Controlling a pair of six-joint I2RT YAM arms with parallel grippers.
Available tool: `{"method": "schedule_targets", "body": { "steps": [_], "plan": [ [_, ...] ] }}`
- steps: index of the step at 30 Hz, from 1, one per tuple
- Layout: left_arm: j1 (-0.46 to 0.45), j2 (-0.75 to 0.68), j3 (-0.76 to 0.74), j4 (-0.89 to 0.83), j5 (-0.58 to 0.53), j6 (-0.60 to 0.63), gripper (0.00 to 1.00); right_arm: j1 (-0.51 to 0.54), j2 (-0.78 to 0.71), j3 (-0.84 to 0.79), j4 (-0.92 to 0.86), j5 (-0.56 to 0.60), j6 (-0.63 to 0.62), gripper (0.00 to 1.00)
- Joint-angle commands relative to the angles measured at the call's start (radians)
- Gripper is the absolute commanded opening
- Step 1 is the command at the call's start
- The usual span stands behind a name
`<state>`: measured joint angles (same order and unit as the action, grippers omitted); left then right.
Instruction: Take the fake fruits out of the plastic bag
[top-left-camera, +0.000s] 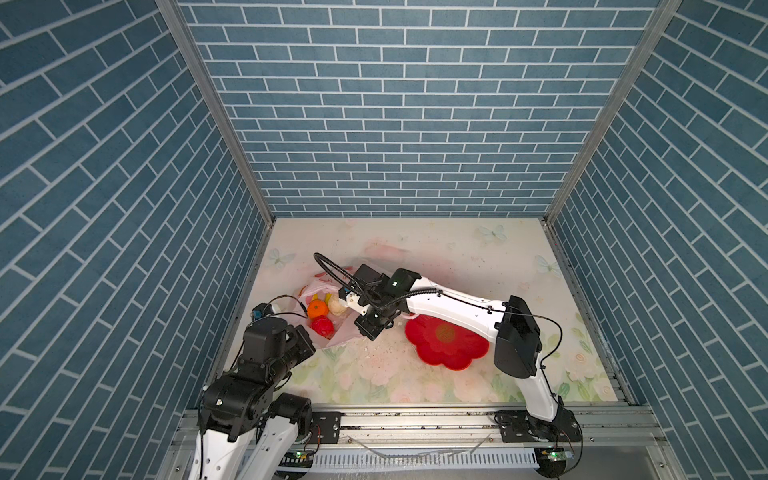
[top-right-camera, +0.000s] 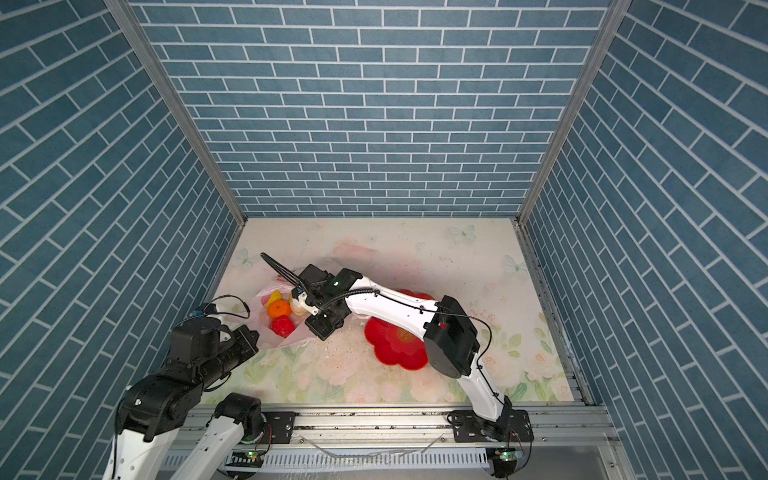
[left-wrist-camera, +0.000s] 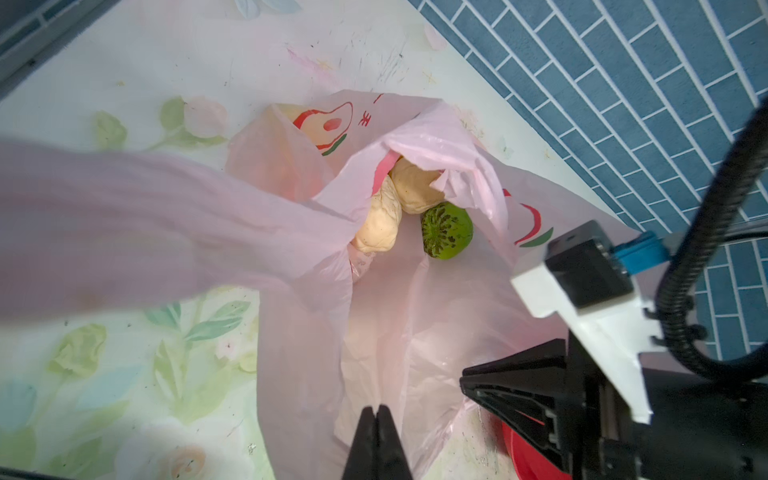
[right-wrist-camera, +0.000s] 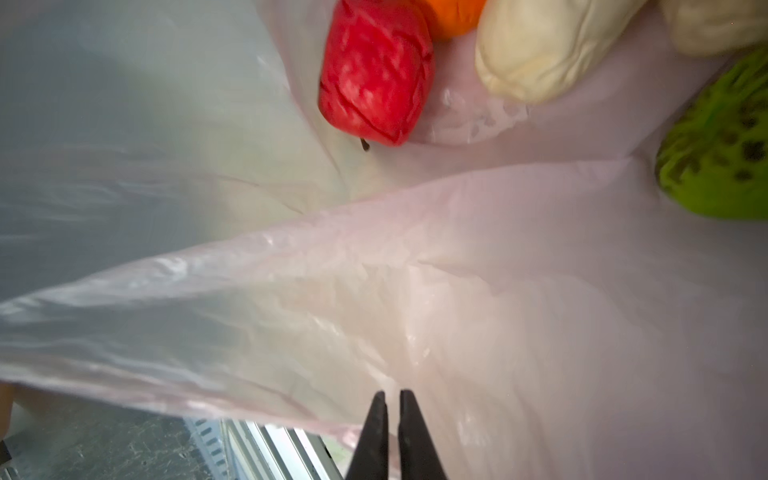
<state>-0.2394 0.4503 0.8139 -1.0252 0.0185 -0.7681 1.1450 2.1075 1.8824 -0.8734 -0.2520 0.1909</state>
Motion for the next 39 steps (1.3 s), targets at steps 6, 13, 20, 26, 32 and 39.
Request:
{"method": "schedule_targets", "body": {
  "steps": [6, 13, 20, 26, 32, 39],
  "plan": [
    [-0.005, 0.043, -0.101, 0.125, 0.039, -0.031, 0.0, -0.021, -0.046, -0.181, 0.156, 0.031, 0.085, 0.09],
    [-0.008, 0.101, -0.158, 0.164, 0.002, -0.035, 0.0, -0.061, -0.098, -0.185, 0.223, 0.112, 0.111, 0.15],
    [-0.009, 0.139, -0.197, 0.228, -0.03, -0.035, 0.0, -0.074, -0.022, -0.034, 0.218, 0.112, 0.105, 0.21],
    [-0.011, 0.133, -0.205, 0.219, -0.016, -0.037, 0.0, -0.092, 0.078, 0.083, 0.241, 0.115, 0.107, 0.22],
    [-0.012, 0.071, -0.228, 0.157, -0.019, -0.065, 0.0, -0.107, 0.18, 0.235, 0.277, 0.126, 0.082, 0.25],
    [-0.014, 0.028, -0.249, 0.111, -0.024, -0.079, 0.0, -0.117, 0.281, 0.426, 0.367, 0.158, 0.055, 0.32]
  ]
}}
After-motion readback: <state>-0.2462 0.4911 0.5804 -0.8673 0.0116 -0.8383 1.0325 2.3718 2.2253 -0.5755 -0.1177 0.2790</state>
